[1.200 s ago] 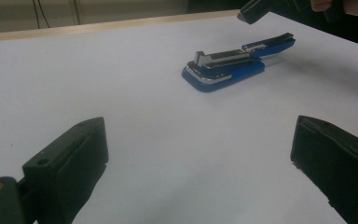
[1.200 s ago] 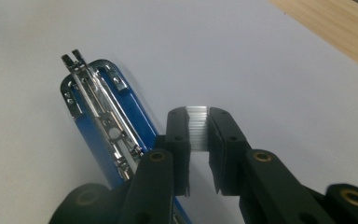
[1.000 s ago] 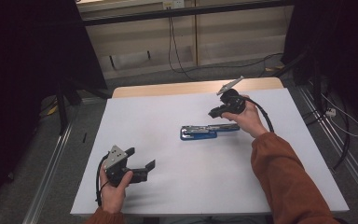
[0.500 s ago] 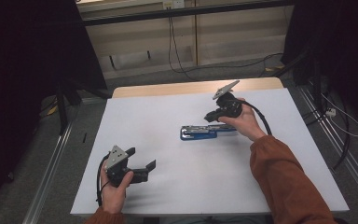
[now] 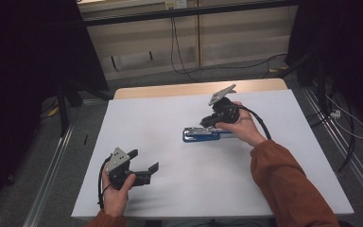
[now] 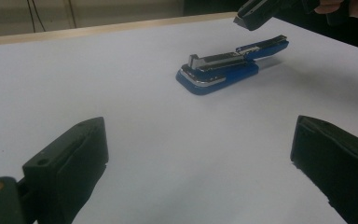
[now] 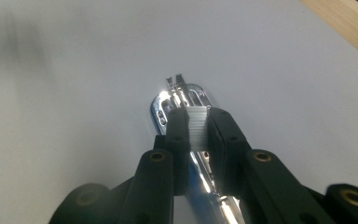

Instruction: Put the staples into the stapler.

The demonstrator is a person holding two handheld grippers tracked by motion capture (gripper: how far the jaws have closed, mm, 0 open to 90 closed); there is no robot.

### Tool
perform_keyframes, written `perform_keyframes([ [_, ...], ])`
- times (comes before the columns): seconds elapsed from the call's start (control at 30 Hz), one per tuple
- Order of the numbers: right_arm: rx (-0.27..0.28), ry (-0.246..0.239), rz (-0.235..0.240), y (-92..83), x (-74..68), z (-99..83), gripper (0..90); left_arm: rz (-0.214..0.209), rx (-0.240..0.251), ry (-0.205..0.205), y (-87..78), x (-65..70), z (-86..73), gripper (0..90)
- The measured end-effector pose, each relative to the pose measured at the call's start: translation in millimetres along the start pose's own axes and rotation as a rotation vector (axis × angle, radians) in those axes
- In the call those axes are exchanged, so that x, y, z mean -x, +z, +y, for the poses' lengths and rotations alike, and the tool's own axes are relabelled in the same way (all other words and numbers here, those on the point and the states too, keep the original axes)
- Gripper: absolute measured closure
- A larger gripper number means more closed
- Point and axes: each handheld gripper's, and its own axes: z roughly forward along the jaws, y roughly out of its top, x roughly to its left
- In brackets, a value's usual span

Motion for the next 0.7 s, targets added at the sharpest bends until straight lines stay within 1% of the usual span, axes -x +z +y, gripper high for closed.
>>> perform_keyframes([
  [0.17, 0.008, -0.026, 0.006, 2.9, -4.9, 3.6, 79.4, 0.005, 0.0, -0.005, 0.2, -0.5, -0.2, 4.2],
  [0.2, 0.011, -0.02, 0.008, 3.4, -5.7, 4.2, 79.4, 0.002, -0.002, -0.002, 0.3, -0.6, -0.2, 4.2],
  [0.23, 0.012, -0.024, 0.015, 4.5, -6.2, 5.0, 79.4, 0.001, -0.002, -0.002, 0.3, -0.5, -0.1, 4.2],
  [0.3, 0.01, -0.023, 0.02, 6.5, -8.0, 6.6, 79.4, 0.001, -0.002, -0.001, 0.4, -0.5, -0.1, 4.2],
  [0.5, -0.005, -0.051, 0.028, 15.9, -10.7, 11.7, 79.4, -0.002, -0.006, 0.001, 0.6, -1.0, -0.2, 4.2],
  [0.63, -0.01, -0.057, 0.027, 20.8, -10.7, 16.2, 79.4, -0.002, -0.004, -0.001, 0.6, -1.0, -0.2, 4.2],
  [0.7, 0.01, -0.039, 0.028, 22.8, -10.1, 17.9, 79.4, -0.001, 0.003, -0.001, -0.2, -1.0, 0.1, 4.2],
])
